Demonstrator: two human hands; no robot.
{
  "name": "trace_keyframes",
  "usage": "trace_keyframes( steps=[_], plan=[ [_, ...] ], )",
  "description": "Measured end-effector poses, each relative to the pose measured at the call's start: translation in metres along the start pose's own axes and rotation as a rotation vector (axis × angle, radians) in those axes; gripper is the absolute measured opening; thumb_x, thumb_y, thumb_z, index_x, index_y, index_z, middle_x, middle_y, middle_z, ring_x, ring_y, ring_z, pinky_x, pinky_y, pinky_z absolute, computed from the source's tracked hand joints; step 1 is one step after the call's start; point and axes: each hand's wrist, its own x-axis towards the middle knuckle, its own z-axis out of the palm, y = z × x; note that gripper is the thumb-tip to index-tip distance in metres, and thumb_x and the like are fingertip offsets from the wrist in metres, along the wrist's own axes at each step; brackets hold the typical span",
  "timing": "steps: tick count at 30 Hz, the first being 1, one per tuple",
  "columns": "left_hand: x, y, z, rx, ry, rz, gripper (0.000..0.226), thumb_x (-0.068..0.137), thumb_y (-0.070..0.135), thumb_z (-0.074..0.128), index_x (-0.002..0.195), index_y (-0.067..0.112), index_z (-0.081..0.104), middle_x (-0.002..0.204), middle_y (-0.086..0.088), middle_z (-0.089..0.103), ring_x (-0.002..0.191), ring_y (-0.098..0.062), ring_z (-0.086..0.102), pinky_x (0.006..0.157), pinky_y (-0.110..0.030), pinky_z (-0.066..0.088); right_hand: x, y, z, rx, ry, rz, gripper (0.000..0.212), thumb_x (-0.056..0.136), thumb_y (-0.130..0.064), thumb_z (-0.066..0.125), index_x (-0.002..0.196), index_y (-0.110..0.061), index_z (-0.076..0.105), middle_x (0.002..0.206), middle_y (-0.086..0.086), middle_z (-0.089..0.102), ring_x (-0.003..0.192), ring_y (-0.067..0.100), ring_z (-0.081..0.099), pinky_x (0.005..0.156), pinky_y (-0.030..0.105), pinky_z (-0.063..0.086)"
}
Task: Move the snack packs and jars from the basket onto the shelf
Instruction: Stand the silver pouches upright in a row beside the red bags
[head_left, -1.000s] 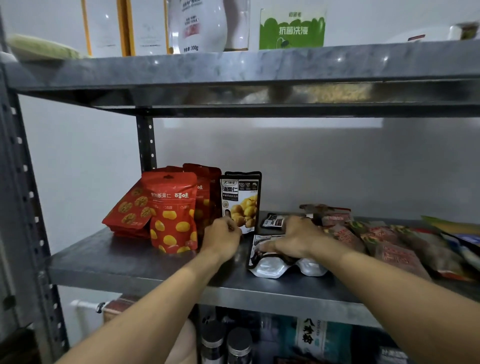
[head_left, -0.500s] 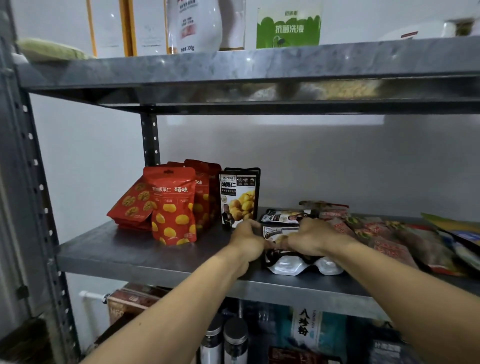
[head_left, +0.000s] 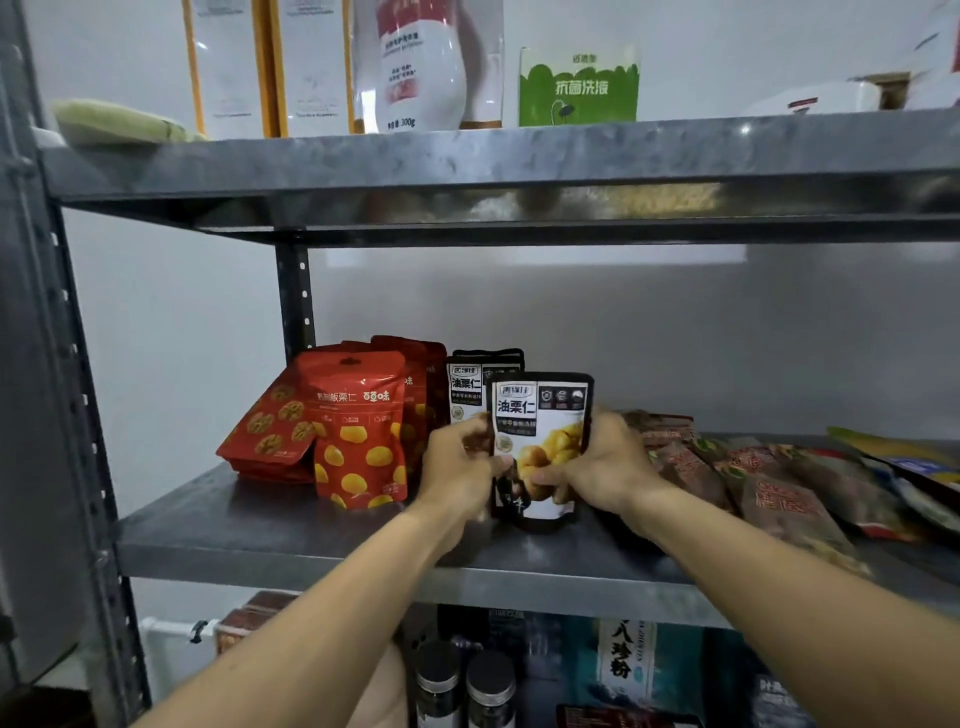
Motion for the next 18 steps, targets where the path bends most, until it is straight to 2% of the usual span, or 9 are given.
trace_keyframes(
  steps=[2,4,9,11,14,18],
  plan=[
    [0.003,-0.010,-0.009,0.019,0.050,0.006,0.029,0.084,-0.010,0.064,0.089,0.017,0.069,0.088,0.007,0.071,0.080,-0.005,0.065,0.074,-0.017,0.052,0.001,-0.003,0.013,0.044,0.022,-0.015,0.037,0.062,0.003,0.088,0.082,-0.012,0.061,0.078,0.010,0.073,0.049,0.018,0.064,0.051,0.035,0.057],
    [0.008,-0.018,-0.016,0.006,0.072,0.001,0.021,0.088,-0.004,0.062,0.094,0.015,0.068,0.094,0.003,0.072,0.086,-0.011,0.066,0.078,-0.020,0.052,0.006,-0.003,0.024,0.104,0.008,-0.020,0.036,0.065,0.003,0.086,0.082,-0.015,0.061,0.080,0.008,0.072,0.053,0.018,0.066,0.058,0.039,0.060],
    [0.019,-0.029,-0.021,-0.028,0.010,-0.022,0.021,0.093,0.010,0.061,0.111,0.020,0.063,0.104,0.005,0.071,0.095,-0.009,0.067,0.085,-0.024,0.054,0.022,0.008,0.046,0.201,-0.022,-0.019,0.038,0.072,-0.001,0.083,0.100,-0.017,0.065,0.093,0.003,0.073,0.085,0.020,0.072,0.077,0.036,0.060],
    [0.024,-0.032,-0.019,-0.085,-0.021,-0.017,0.023,0.093,0.006,0.061,0.110,0.022,0.059,0.105,0.005,0.069,0.092,-0.006,0.065,0.082,-0.018,0.053,0.028,0.013,0.051,0.224,-0.024,-0.043,0.039,0.074,-0.001,0.081,0.105,-0.016,0.063,0.093,-0.001,0.072,0.086,0.016,0.070,0.076,0.031,0.060],
    [0.032,-0.036,-0.020,-0.134,-0.051,-0.028,0.030,0.091,-0.002,0.059,0.115,0.015,0.054,0.102,0.004,0.067,0.087,0.001,0.063,0.070,-0.008,0.049,0.037,0.018,0.055,0.265,-0.067,-0.052,0.039,0.077,0.002,0.077,0.111,-0.012,0.062,0.095,-0.002,0.070,0.082,0.008,0.066,0.070,0.021,0.057],
    [0.041,-0.047,-0.022,-0.150,-0.071,-0.043,0.032,0.091,0.001,0.060,0.119,0.017,0.054,0.109,0.001,0.068,0.095,-0.006,0.064,0.076,-0.013,0.052,0.049,0.023,0.061,0.313,-0.112,-0.057,0.038,0.079,0.006,0.074,0.108,-0.014,0.060,0.096,-0.003,0.069,0.086,0.008,0.065,0.076,0.025,0.056]
  ],
)
